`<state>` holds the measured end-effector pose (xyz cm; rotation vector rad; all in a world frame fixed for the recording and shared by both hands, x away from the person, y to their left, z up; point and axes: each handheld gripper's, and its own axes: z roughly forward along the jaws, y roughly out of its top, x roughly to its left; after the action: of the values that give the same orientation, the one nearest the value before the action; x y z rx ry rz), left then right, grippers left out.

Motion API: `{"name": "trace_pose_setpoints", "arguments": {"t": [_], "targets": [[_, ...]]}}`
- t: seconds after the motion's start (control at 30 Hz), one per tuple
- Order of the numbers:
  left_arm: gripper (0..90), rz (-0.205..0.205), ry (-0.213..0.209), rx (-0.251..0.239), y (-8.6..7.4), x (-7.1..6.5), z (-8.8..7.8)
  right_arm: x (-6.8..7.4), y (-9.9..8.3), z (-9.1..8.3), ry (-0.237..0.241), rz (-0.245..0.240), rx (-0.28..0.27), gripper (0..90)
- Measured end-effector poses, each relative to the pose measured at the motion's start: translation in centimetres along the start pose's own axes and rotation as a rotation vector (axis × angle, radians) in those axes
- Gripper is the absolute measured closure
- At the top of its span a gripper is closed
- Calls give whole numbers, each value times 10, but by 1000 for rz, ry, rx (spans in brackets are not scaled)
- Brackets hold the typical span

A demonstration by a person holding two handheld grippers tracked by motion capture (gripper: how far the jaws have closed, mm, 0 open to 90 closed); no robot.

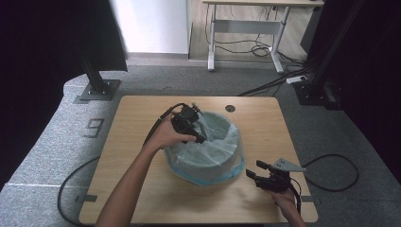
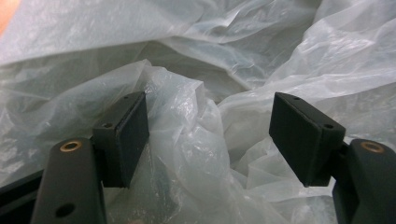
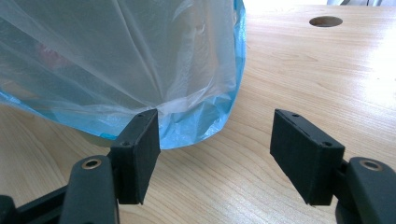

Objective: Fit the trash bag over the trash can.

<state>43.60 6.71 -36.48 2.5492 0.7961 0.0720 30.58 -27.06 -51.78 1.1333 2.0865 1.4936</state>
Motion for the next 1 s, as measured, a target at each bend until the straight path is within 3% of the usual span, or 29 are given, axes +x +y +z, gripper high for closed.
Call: {"name": "trace_pose_setpoints", "arguments": {"t": [0.33,0.7,1.0], "targets": [[284,15,-11,-111,-10,-7,-23,-2,0,-1,-6,4,-4,322],[285,31,-5,-264,-46,-24,-59,-1,-1,0,-9,-2,6,322],[284,7,21,-365,-77,-27,-75,-2,-2,1,-16,3,13,322]]}}
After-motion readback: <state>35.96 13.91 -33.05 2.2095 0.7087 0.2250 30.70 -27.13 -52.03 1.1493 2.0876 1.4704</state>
